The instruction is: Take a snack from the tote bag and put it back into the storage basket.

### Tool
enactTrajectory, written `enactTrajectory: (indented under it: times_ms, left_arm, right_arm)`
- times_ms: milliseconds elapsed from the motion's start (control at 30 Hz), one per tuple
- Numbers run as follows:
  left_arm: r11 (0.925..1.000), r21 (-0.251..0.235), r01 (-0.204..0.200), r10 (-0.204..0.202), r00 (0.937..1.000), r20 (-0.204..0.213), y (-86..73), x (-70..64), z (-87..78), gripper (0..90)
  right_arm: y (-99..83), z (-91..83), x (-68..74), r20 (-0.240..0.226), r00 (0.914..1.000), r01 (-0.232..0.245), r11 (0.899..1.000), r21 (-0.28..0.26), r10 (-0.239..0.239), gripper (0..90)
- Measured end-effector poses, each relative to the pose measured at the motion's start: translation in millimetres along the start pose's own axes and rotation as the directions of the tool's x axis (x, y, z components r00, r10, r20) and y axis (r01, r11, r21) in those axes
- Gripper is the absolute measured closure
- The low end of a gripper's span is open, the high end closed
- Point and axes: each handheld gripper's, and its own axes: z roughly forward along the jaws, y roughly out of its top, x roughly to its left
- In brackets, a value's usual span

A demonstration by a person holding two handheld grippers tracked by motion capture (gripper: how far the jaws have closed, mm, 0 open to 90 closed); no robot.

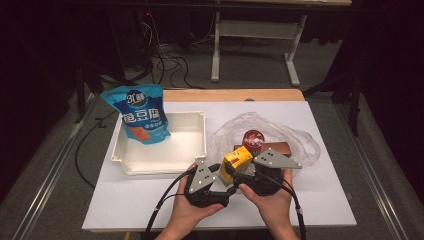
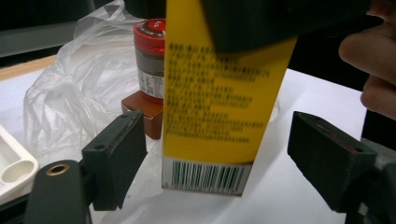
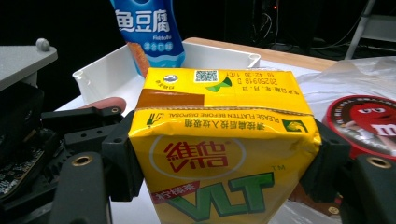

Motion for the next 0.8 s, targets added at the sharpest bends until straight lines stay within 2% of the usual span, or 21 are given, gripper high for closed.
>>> enactTrajectory:
  times_ms: [233,300,367,633,800]
  left_arm:
    - [0.9999,-0.005,-0.010,0.010,0.9999,-0.014,-1.2,-2.2,0.4,32.4]
    - [0.9998,-0.011,-0.016,0.016,0.9995,-0.028,-0.7,-1.0,0.2,38.1]
    - [0.9999,-0.016,0.001,-0.001,0.9995,-0.031,1.0,0.8,-0.3,45.6]
    - [0.9991,-0.030,-0.030,0.029,0.9993,-0.022,0.8,0.0,-4.1,49.6]
    - [0.9999,-0.011,-0.009,0.009,0.9999,-0.006,4.2,3.4,-6.2,50.5]
  right_arm:
    - [-1.9,2.9,8.7,-0.016,0.9998,0.012,1.000,0.008,-0.012,30.4]
    - [-2.2,3.1,9.6,-0.019,0.9998,0.008,1.000,0.010,-0.008,30.4]
    - [-2.3,3.2,8.7,-0.027,0.9996,-0.002,1.000,0.010,0.003,30.3]
    - [-2.5,3.6,9.2,-0.044,0.9990,0.010,1.000,0.002,-0.010,29.5]
    - [-1.5,3.3,6.8,-0.075,0.9971,-0.011,1.000,-0.005,0.011,27.2]
